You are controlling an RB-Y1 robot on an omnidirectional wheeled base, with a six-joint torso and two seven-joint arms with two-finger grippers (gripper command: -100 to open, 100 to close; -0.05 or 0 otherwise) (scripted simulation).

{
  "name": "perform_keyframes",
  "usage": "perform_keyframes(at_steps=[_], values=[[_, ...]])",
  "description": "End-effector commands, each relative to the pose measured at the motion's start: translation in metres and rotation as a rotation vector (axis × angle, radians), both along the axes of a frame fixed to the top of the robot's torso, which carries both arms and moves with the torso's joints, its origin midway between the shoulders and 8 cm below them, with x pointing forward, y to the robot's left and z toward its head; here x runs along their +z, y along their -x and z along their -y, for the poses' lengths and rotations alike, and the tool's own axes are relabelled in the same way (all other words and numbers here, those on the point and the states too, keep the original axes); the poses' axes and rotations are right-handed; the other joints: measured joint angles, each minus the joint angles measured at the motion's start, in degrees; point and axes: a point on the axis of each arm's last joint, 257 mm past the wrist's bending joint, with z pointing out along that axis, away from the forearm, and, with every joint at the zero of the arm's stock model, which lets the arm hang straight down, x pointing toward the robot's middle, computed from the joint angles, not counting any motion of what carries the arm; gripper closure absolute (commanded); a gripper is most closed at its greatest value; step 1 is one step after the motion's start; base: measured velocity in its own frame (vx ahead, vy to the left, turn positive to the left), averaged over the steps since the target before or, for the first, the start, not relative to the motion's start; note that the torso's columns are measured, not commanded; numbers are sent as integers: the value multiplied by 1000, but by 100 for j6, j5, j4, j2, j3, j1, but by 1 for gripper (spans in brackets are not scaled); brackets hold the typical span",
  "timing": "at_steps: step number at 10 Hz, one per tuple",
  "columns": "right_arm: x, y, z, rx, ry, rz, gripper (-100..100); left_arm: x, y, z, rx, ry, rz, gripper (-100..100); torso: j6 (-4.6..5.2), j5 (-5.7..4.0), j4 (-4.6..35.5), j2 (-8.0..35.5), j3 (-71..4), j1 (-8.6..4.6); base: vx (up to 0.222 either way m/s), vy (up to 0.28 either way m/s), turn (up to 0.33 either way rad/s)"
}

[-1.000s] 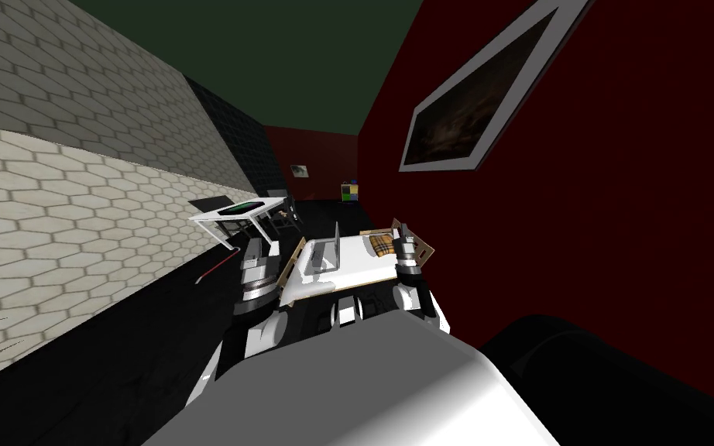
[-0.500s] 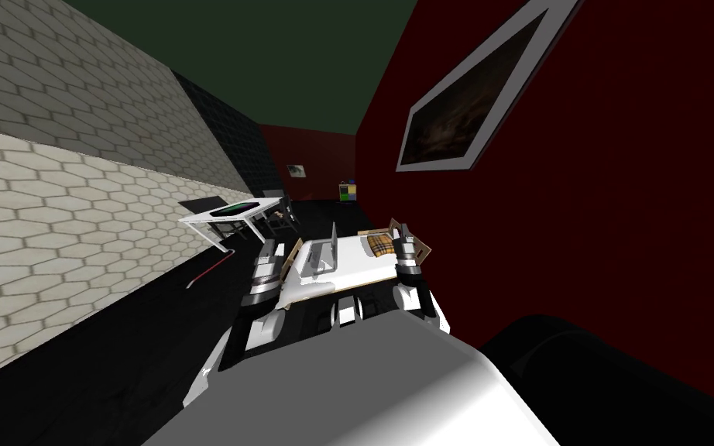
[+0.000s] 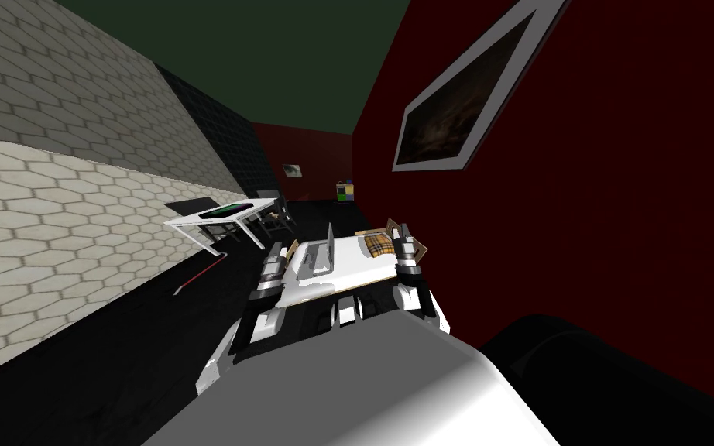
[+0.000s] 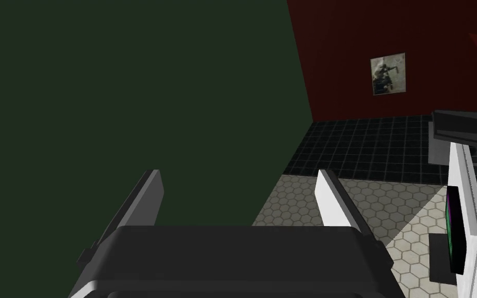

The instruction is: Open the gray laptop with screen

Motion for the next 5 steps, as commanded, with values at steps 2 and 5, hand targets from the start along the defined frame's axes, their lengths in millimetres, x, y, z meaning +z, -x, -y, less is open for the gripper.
perform_keyframes(at_steps=[2, 5], values=[[0, 0, 0, 0, 0, 0, 0, -29, -15, -13, 28, -14, -67, -100, 0, 1, 1, 3, 2, 5, 8, -29, -15], [0, 0, 0, 0, 0, 0, 0, -60, -31, -27, 60, -25, -139, -100, 0, -1, 0, -1, 0, -4, 15, -43, -54]])
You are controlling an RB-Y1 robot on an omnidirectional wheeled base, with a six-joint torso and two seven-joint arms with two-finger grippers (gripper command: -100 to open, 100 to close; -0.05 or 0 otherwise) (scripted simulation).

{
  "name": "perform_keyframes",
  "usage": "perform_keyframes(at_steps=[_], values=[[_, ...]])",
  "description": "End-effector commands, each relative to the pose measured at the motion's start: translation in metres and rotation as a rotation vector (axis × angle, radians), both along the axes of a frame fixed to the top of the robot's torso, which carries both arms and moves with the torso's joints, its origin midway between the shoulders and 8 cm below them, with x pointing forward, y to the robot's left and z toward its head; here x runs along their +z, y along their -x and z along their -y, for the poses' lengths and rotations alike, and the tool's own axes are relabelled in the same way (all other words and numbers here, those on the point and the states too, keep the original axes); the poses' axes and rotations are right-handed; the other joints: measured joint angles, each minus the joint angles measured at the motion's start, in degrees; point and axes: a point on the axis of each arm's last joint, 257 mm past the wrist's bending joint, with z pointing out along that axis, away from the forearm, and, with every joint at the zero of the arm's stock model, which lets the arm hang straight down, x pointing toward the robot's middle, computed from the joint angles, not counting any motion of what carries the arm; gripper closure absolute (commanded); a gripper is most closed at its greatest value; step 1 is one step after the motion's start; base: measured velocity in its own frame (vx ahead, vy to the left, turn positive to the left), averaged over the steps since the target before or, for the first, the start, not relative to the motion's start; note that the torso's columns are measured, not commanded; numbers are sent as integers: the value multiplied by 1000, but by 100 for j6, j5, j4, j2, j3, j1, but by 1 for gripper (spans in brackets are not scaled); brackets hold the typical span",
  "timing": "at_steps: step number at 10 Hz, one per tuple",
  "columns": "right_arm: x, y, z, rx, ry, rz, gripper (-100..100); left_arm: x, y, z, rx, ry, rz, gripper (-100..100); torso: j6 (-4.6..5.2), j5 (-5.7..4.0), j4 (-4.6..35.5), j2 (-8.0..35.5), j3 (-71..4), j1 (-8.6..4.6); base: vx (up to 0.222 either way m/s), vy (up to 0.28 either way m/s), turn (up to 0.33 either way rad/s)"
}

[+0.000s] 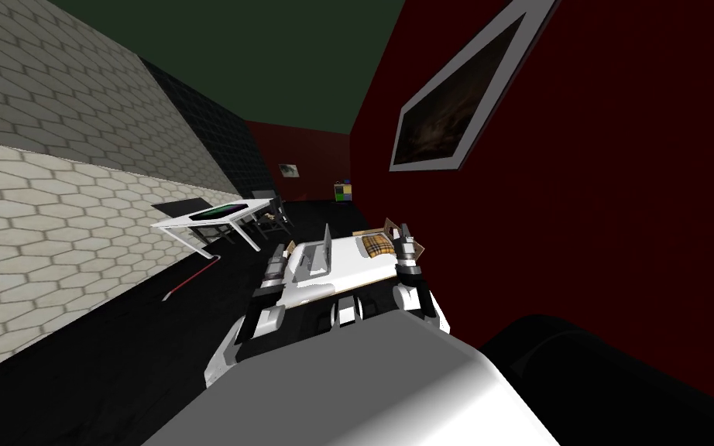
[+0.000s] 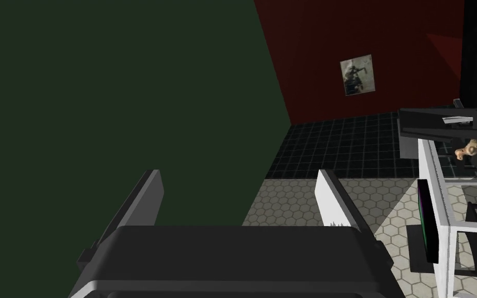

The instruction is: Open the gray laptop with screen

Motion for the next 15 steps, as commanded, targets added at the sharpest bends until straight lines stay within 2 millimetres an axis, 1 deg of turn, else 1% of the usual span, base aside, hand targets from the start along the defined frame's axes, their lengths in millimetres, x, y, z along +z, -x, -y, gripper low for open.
perform_keyframes(at_steps=[1, 6, 7, 8, 9, 10, 11, 12, 15], values=[[0, 0, 0, 0, 0, 0, 0, -27, -13, -11, 29, -7, -64, -100, 0, -1, -1, -2, -1, -2, 18, -54, -41], [0, 0, 0, 0, 0, 0, 0, -82, -34, -31, 85, 3, -188, -100, 0, 2, 0, 2, 1, 6, 20, -48, -50], [0, 0, 0, 0, 0, 0, 0, -83, -34, -32, 85, 3, -191, -100, 0, 1, 1, 3, 2, 5, 13, -35, -21], [0, 0, 0, 0, 0, 0, 0, -95, -37, -35, 96, 9, -217, -100, -1, 2, 1, 3, 2, 7, 6, -33, -31], [0, 0, 0, 0, 0, 0, 0, -102, -41, -37, 105, 14, -234, -100, 0, 2, 1, 4, 3, 6, 13, -35, -49], [0, 0, 0, 0, 0, 0, 0, -107, -41, -38, 106, 15, -243, -100, 1, 1, 0, 1, 1, 4, 16, -30, -23], [0, 0, 0, 0, 0, 0, 0, -117, -44, -39, 115, 22, -266, -100, -1, 1, 0, 0, 0, 5, 15, -31, -35], [0, 0, 0, 0, 0, 0, 0, -119, -43, -40, 116, 22, -270, -100, 0, 1, 0, 0, 0, 5, 11, -24, -17], [0, 0, 0, 0, 0, 0, 0, -154, -51, -44, 141, 45, -351, -100, 1, 0, 0, 0, 0, 0, 16, -38, -48]])
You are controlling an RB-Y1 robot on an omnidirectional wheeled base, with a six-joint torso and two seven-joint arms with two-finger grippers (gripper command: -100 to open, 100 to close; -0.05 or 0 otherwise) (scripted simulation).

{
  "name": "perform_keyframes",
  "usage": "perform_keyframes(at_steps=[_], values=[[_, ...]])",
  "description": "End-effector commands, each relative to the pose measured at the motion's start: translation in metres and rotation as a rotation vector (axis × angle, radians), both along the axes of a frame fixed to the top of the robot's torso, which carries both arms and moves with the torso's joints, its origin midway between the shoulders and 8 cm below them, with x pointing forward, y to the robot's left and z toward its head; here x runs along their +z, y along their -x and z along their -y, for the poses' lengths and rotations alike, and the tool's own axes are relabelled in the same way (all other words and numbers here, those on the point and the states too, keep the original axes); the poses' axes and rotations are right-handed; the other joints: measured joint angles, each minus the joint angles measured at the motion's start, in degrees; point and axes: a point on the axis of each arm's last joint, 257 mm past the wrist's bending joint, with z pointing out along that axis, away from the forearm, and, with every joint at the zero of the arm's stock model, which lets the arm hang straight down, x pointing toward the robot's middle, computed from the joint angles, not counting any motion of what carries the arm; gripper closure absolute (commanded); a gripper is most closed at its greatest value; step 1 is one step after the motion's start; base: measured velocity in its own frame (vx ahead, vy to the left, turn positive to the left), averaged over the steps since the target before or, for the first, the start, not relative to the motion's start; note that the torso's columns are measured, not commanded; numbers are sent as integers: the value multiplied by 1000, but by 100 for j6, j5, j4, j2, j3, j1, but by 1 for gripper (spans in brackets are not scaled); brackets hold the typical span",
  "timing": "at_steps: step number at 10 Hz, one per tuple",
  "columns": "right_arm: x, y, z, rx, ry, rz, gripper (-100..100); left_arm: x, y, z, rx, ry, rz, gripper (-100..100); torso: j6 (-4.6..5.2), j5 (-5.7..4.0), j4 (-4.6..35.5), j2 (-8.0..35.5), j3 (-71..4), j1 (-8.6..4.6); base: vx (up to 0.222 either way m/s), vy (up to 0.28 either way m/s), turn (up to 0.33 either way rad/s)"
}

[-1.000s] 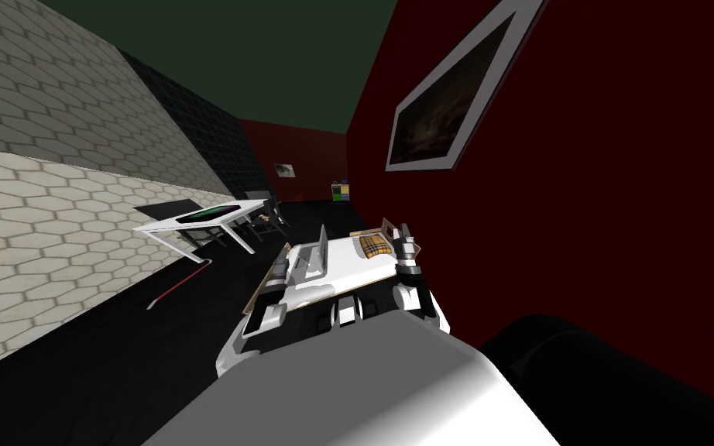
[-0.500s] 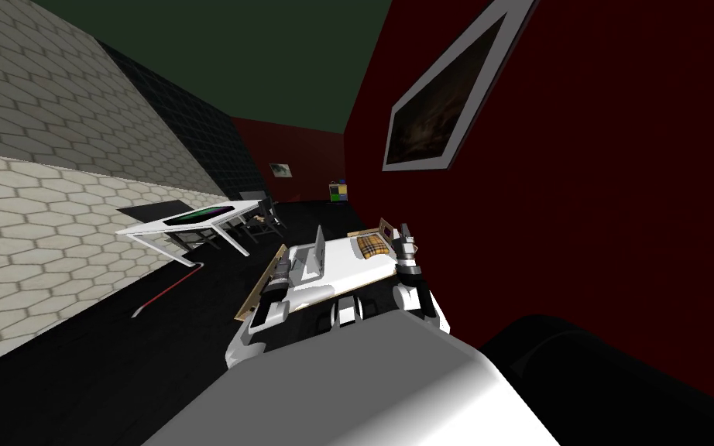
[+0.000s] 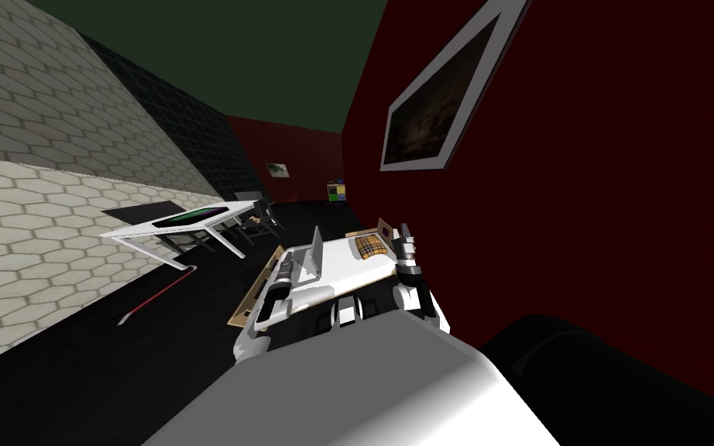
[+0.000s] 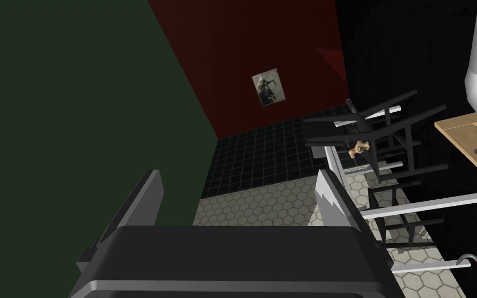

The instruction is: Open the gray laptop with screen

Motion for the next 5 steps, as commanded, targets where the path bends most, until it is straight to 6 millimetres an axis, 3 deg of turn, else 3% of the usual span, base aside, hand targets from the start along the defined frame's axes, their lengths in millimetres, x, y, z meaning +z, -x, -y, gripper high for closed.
perform_keyframes(at_steps=[1, 5], values=[[0, 0, 0, 0, 0, 0, 0, -28, -4, -3, 21, 19, -65, -100, -1, -1, 0, 0, 0, -2, 24, -52, -51], [0, 0, 0, 0, 0, 0, 0, -61, -8, -5, 41, 37, -142, -100, 0, 2, 0, 1, 0, 7, 17, -33, -37]])
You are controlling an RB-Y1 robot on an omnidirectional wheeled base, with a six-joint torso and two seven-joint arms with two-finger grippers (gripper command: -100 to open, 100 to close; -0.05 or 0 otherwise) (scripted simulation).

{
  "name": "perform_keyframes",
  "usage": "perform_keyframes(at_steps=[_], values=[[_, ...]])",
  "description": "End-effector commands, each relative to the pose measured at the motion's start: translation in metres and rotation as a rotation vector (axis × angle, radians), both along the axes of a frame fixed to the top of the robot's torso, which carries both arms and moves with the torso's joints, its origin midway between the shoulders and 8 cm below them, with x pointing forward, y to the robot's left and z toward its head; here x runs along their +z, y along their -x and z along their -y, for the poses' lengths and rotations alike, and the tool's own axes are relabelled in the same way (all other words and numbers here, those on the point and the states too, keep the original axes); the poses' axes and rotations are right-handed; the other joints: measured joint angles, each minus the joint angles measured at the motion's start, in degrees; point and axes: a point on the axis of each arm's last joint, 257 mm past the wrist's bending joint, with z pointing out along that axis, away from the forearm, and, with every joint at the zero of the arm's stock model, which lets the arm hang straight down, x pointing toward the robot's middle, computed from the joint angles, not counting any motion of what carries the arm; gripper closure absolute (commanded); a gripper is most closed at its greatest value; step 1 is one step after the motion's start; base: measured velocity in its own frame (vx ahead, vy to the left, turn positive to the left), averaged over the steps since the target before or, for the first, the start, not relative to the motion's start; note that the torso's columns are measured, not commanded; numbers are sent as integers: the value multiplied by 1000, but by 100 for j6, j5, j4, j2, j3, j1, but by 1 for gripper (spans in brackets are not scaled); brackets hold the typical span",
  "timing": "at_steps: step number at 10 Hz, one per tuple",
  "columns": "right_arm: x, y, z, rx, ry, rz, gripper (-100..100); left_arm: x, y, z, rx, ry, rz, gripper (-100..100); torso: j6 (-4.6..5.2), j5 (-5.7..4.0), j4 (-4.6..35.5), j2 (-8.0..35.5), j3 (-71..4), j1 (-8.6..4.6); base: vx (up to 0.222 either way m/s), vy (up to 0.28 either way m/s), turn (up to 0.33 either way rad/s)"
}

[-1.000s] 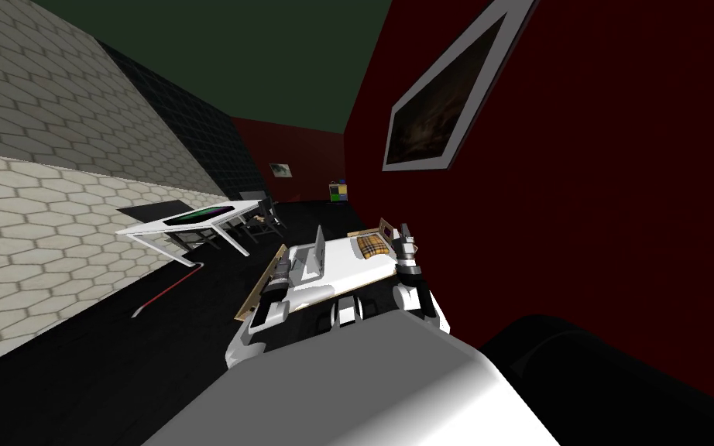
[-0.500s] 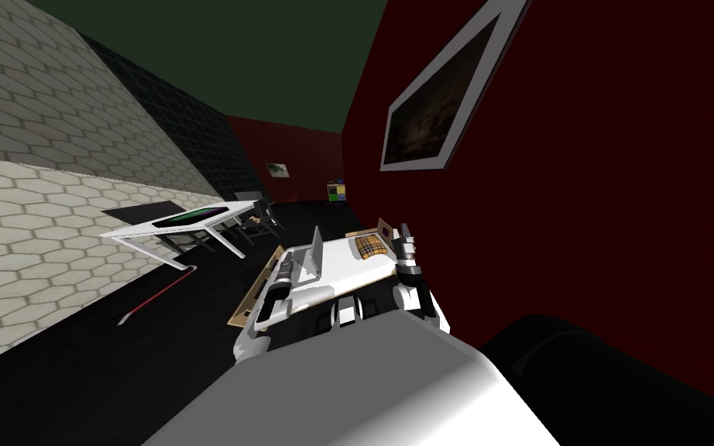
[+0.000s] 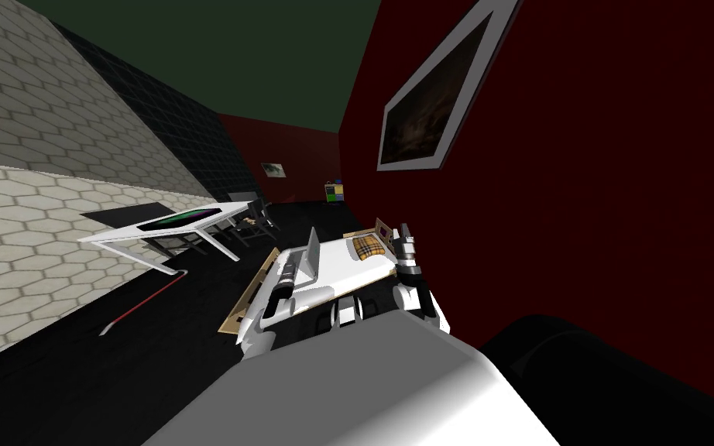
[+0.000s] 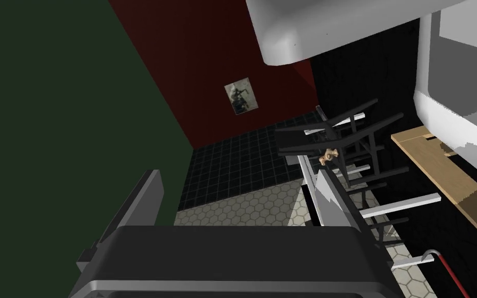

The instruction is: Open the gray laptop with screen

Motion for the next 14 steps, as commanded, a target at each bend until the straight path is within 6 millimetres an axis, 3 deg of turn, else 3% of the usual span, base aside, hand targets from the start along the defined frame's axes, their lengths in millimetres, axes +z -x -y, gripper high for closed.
perform_keyframes(at_steps=[1, 6, 8, 9, 12, 14], values=[[0, 0, 0, 0, 0, 0, 0, -28, -1, -2, 15, 13, -64, -100, 0, -1, 0, 0, 0, -5, 18, -47, -47], [0, 0, 0, 0, 0, 0, 0, -65, -2, 6, 29, 52, -151, -100, -1, 0, 0, 3, 1, 2, 17, -36, -31], [0, 0, 0, 0, 0, 0, 0, -60, -3, 1, 28, 45, -142, -100, -1, 0, 1, 4, 2, 2, 3, -6, -2], [0, 0, 0, 0, 0, 0, 0, -60, -3, 1, 28, 45, -142, 100, -1, 0, 1, 4, 2, 2, 0, 0, 0], [0, 0, 0, 0, 1, 0, 0, -71, 0, 27, 27, 201, -116, 100, -16, 42, -42, -54, -28, 109, -23, 232, -66], [0, 0, 0, 0, 1, 0, 0, -77, 2, 39, 29, 279, -104, 100, -30, 33, -61, -65, -37, 60, -42, 218, -18]])
